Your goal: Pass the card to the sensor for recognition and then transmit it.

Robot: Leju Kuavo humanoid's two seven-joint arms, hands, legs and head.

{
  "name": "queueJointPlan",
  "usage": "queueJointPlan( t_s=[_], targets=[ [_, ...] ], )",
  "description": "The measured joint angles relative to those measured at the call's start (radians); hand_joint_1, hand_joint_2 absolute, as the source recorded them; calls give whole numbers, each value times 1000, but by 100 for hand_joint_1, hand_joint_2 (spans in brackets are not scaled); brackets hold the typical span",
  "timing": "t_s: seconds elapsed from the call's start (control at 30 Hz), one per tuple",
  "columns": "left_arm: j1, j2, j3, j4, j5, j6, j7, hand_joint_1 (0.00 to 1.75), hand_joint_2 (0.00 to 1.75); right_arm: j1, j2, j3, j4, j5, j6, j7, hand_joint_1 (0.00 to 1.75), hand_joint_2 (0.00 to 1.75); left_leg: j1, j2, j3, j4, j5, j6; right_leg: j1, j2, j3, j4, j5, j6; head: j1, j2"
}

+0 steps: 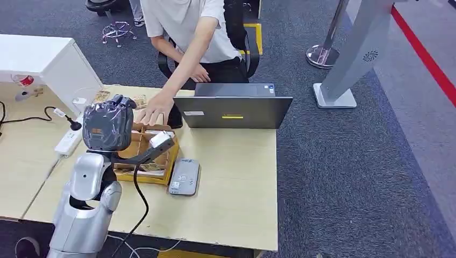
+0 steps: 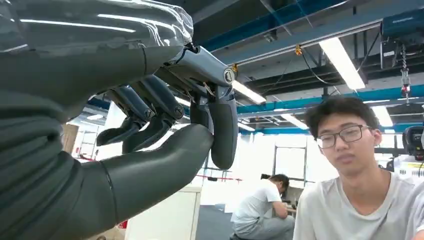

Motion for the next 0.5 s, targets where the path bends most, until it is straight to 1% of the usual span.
queueJointPlan(
  t_s=[0.1, 0.23, 0.27, 0.4, 0.5],
  targets=[
    [-5, -1, 0, 0, 0, 0, -1, 175, 175, 0, 0, 0, 0, 5, 0, 0, 0, 0, 0, 0, 0, 0, 0, 0, 0, 0, 0, 0, 0, 0, 0, 0],
    [-42, -5, 0, 0, 1, -8, -1, 175, 175, -4, 3, -1, 0, 15, 3, 0, 0, 0, 0, 0, 0, 0, 0, 0, 0, 0, 0, 0, 0, 0, 0, 0],
    [-47, -5, 0, 0, 1, -9, -1, 0, 175, -4, 5, -2, 0, 16, 4, 0, 0, 0, 0, 0, 0, 0, 0, 0, 0, 0, 0, 0, 0, 0, 0, 0],
    [-18, 0, 0, 0, 11, -4, -6, 0, 175, 0, 9, -8, 0, 24, 1, 2, 0, 0, 0, 0, 0, 0, 0, 0, 0, 0, 1, 0, 0, 0, 0, 0],
    [31, 9, 1, 0, 32, 16, -40, 0, 175, 5, 14, -18, 0, 21, -1, -5, 0, 0, 0, 0, 0, 0, 0, 0, 0, 0, 0, 0, 0, 0, 0, 0]
  ],
)
